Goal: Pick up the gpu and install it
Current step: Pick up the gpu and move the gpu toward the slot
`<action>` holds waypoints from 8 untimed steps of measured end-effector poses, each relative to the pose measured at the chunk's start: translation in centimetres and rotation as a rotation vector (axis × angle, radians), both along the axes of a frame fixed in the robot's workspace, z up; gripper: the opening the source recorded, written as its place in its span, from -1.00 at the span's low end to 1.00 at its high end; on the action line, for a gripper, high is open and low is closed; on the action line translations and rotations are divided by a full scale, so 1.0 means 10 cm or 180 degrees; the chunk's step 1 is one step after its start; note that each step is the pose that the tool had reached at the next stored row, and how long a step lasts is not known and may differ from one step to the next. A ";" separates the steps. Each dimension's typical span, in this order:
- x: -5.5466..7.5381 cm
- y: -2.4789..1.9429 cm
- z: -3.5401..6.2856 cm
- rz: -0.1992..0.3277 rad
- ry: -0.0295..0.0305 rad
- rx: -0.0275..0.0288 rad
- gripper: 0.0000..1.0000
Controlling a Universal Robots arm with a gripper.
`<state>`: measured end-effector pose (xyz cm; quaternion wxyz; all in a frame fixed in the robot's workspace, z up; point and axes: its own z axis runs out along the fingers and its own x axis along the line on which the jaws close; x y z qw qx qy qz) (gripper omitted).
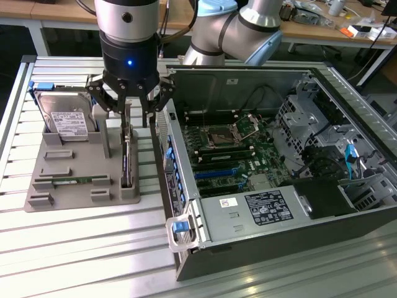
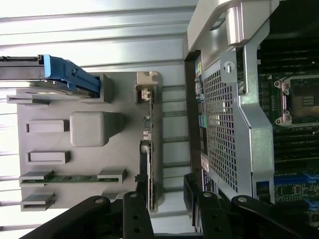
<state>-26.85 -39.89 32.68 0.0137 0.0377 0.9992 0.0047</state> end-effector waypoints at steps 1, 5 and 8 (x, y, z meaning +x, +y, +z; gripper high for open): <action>0.00 0.000 -0.003 0.0000 0.0000 0.0000 -0.16; 0.00 0.000 -0.015 0.0000 0.0000 0.0000 -0.16; -0.01 0.000 -0.031 0.0000 0.0000 0.0000 -0.16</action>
